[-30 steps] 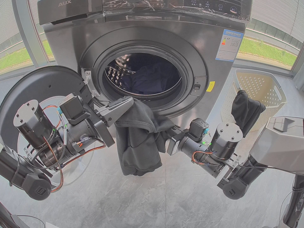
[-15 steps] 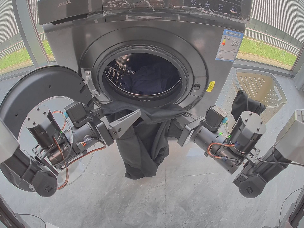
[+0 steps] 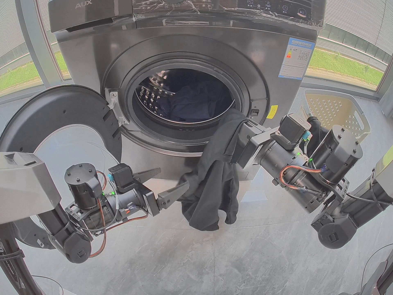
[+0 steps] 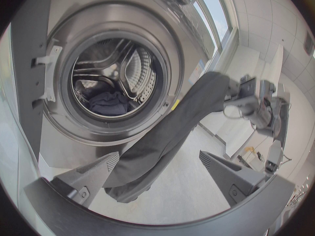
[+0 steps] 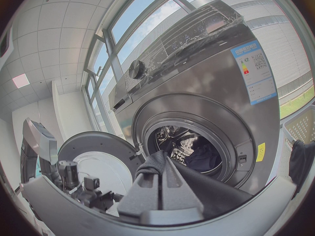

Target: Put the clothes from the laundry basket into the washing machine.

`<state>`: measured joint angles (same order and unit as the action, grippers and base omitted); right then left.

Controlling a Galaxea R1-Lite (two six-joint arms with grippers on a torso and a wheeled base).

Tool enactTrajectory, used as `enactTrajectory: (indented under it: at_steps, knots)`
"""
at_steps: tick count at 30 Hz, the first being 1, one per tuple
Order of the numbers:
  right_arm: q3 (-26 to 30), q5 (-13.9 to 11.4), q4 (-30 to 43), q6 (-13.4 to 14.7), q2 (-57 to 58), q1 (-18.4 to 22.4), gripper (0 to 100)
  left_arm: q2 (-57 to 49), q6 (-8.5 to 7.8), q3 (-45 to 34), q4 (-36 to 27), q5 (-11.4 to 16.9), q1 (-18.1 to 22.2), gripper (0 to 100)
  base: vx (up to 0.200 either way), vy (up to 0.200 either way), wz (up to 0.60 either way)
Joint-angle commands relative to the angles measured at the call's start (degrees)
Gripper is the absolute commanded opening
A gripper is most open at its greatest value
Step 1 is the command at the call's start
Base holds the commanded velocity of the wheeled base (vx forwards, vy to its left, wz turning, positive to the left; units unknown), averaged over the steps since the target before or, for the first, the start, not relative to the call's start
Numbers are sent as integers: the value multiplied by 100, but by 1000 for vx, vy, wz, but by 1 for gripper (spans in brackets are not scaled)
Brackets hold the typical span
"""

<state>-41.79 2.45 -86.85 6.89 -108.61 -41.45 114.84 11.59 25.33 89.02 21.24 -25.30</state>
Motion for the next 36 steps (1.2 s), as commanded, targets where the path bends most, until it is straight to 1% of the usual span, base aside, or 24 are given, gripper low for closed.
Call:
enactTrajectory:
  at_steps: [1, 2, 4, 7, 9, 12, 13, 14, 18, 20, 23, 25, 26, 31, 36]
  knots:
    - [-154, 10, 71, -21, 68, 5, 0, 487, -184, -46, 11, -5, -125, 100, 0, 0, 0]
    - [-163, 19, 71, -30, 68, 5, 0, 496, -193, -46, 11, -14, -125, 100, 0, 0, 0]
    - [-295, 19, 159, -65, 68, 23, 0, 601, -272, -37, 11, -5, -125, 100, 0, 0, 0]
    - [-383, 27, 212, -65, 68, 23, 0, 689, -272, -46, 11, -5, -125, 100, 0, 0, 0]
    - [-479, 27, 265, -74, 68, 23, 0, 812, -324, -46, 11, -5, -125, 100, 0, 0, 0]
    - [-523, 45, 265, -74, 68, 32, 0, 979, -456, -46, 19, -5, -125, 100, 0, 0, 0]
    - [-523, 45, 265, -74, 68, 32, 0, 1041, -527, -37, 19, 12, -125, 100, 0, 0, 0]
    - [-523, 45, 265, -74, 68, 40, 0, 1085, -553, -28, 19, 30, -125, 100, 0, 0, 0]
    - [-532, 45, 265, -74, 68, 49, 0, 1155, -562, -2, 19, 56, -125, 100, 0, 0, 0]
    - [-532, 54, 265, -74, 50, 32, 0, 1217, -570, -11, 19, 144, -125, 100, 0, 0, 0]
    - [-550, 54, 265, -74, 41, 14, 0, 1269, -588, -11, 19, 170, -142, 100, 0, 0, 0]
    - [-637, 54, 273, -74, 24, -12, 0, 1410, -667, 60, 19, 179, -177, 100, 0, 0, 0]
    - [-637, 54, 273, -74, 24, -12, 0, 1419, -667, 68, 19, 179, -177, 100, 0, 0, 0]
    - [-734, 54, 344, -74, 24, -74, 0, 1753, -685, 543, 19, 170, -177, 100, 0, 0, 0]
    - [-734, 54, 344, -74, 41, -197, 0, 2016, -623, 982, 19, 170, -177, 100, 0, 0, 0]
